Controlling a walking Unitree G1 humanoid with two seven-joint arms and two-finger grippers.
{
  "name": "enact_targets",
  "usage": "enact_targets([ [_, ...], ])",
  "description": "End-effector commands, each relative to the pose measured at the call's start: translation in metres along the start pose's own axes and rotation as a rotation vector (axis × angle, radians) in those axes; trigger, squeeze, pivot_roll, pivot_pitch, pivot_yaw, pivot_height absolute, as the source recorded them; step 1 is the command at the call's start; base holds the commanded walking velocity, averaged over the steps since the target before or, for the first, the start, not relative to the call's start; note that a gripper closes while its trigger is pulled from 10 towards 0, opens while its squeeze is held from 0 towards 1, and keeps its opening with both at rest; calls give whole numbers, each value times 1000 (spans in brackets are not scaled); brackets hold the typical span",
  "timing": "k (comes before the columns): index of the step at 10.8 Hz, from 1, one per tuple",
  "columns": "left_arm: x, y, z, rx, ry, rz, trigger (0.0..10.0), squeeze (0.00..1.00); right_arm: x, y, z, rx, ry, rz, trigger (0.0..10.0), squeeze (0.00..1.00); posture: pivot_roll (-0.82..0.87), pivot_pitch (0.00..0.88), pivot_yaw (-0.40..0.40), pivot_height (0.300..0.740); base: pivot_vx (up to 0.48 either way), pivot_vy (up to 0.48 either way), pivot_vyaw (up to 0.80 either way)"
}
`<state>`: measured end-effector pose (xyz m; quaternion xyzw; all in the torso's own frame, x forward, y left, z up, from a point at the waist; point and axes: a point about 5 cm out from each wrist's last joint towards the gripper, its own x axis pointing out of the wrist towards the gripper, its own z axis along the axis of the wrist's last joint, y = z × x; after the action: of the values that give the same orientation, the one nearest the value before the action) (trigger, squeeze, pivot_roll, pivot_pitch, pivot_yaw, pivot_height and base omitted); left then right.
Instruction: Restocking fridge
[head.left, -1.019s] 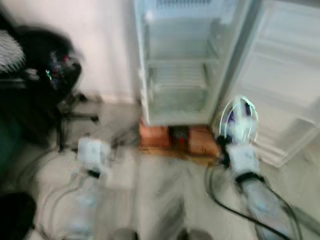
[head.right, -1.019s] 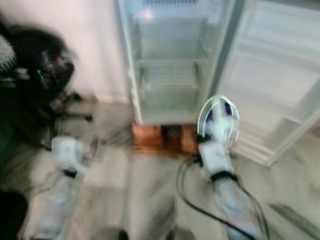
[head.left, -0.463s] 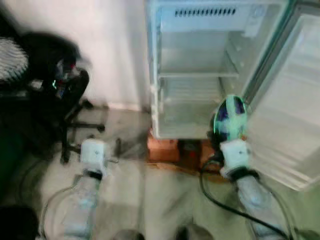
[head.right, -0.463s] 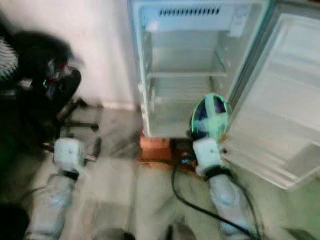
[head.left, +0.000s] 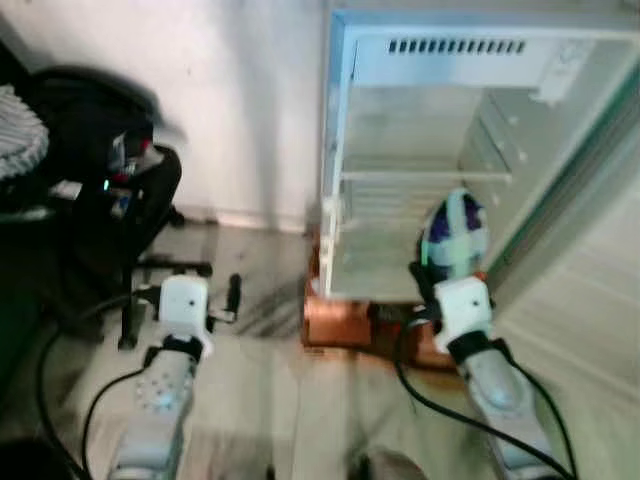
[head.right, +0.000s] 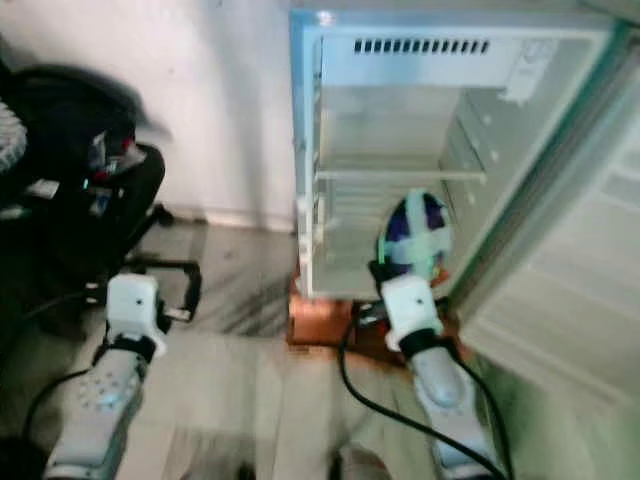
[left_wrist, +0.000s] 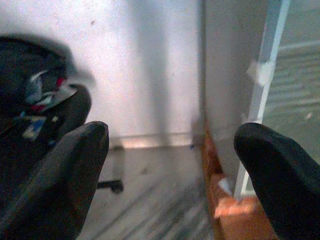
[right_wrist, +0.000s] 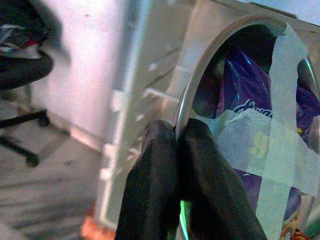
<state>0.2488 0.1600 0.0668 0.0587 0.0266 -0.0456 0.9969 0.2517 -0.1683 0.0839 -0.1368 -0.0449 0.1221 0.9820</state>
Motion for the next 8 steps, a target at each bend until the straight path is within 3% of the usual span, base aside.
enact_targets([
  [1,0,-5,0,-5,6,-22,10000,0,0,-11,0,11,15,-51,10000,0,113,93,2,740,244,0,0],
  [3,-1,-8,2,-5,-4,-40,10000,0,1,-12,0,4,11,-54,10000,0,114,97,1,740,283,0,-547],
  [8,-2,-9,1,-19,7,-41,10000,0,2,-10,2,-5,-3,-33,10000,0,113,101,-1,740,343,0,0],
])
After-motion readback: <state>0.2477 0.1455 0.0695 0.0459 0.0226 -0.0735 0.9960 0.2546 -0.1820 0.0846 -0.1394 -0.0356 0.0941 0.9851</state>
